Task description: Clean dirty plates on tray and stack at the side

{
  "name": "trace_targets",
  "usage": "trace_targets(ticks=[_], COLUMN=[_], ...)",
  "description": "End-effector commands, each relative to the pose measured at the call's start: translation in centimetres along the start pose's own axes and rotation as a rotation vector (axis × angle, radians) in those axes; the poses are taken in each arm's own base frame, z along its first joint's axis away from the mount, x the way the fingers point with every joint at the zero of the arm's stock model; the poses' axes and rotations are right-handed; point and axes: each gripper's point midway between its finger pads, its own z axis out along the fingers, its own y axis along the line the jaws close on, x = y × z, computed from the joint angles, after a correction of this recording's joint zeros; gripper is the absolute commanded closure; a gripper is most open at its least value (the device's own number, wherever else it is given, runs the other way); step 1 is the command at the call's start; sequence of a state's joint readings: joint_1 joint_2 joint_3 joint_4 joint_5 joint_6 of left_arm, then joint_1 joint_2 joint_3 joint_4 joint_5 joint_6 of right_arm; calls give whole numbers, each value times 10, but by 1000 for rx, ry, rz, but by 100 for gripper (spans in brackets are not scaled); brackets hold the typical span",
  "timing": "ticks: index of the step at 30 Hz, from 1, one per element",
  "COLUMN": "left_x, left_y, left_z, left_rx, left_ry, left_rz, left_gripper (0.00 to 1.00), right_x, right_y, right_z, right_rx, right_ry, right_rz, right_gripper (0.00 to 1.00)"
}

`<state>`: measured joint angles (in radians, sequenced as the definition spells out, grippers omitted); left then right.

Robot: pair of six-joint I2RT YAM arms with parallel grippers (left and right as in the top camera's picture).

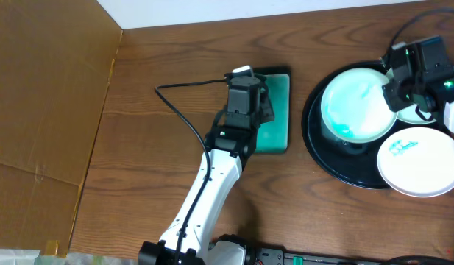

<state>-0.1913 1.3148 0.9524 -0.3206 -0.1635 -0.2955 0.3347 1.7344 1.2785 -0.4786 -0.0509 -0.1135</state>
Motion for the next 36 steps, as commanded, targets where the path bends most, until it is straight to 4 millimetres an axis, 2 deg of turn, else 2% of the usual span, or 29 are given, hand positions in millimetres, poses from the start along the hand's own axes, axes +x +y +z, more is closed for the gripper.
trace_targets(ticks=[1, 7, 14, 18, 22, 27, 30, 32, 34, 36], left_x=[6, 14, 12, 14, 15, 15, 15, 15, 16, 16], left_y=[15, 35, 51, 54, 55, 55, 55, 55, 55, 55], left_z=[6, 10, 11, 11, 11, 11, 11, 11, 11, 11], left_rx=[-42, -91, -124, -133, -134, -134, -134, -134, -135, -135], left_ry=[36, 78, 82, 90, 94, 94, 94, 95, 97, 99], left_rz=[-35, -57, -85, -89, -89, -89, -89, -89, -88, -88], left_gripper=[93, 93, 92, 93, 93, 93, 93, 93, 93, 93], right_x=[-33, -67, -100, -118, -128, -127, -122, -110, -83, -61], right_y=[-10, -7, 17, 35, 53, 69, 71, 76, 88, 96], right_z=[-35, -75, -113, -130, -138, -138, -131, -114, -84, -62], right_rx=[223, 564, 829, 906, 931, 911, 859, 748, 530, 373], right_ry=[-80, -125, -153, -182, -198, -211, -234, -248, -208, -163], right_rz=[-253, -516, -745, -855, -971, -1010, -948, -881, -886, -882], right_gripper=[99, 99, 99, 99, 99, 99, 99, 99, 99, 99])
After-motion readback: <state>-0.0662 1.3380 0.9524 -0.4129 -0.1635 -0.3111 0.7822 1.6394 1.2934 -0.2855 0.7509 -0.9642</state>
